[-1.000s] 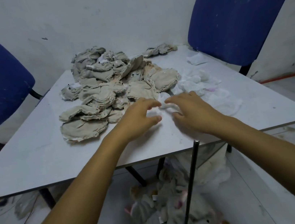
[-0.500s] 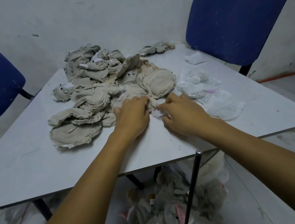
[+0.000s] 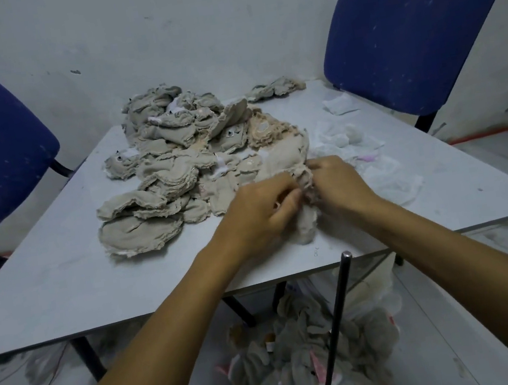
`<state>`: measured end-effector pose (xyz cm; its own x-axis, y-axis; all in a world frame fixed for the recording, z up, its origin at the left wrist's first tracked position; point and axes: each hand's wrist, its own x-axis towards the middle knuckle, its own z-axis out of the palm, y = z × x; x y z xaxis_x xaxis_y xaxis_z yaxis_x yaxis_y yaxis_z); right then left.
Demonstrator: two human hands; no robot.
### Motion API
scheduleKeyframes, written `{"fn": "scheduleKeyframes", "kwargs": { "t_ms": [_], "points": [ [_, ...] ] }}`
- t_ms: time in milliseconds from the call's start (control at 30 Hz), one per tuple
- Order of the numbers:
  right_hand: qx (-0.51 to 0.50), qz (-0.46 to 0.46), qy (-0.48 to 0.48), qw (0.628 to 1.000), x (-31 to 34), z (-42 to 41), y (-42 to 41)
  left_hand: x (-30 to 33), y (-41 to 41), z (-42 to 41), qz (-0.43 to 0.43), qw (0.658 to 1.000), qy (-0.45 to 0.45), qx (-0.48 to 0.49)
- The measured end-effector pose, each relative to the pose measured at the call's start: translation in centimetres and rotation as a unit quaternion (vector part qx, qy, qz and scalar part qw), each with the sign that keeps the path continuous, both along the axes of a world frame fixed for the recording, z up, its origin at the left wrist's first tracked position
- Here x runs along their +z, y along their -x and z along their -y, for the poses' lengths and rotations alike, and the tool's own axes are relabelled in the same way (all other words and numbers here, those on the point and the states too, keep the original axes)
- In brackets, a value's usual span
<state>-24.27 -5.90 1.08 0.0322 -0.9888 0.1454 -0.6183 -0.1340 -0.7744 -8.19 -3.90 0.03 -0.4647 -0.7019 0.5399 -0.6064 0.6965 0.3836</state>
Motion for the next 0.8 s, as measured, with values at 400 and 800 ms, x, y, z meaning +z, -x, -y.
{"fn": "scheduleKeyframes", "kwargs": {
  "t_ms": [400,800],
  "points": [
    [0.053,0.202,0.02,0.978,-1.0,-1.6,-0.2,-0.1,-0.9,0.8,-0.204,0.936,-0.176,0.228],
    [0.103,-0.152,0.32,0.929,-0.1,-2.4,-0.1,2.4,-1.5,0.6,-0.364,0.912,-0.151,0.114]
  ]
}}
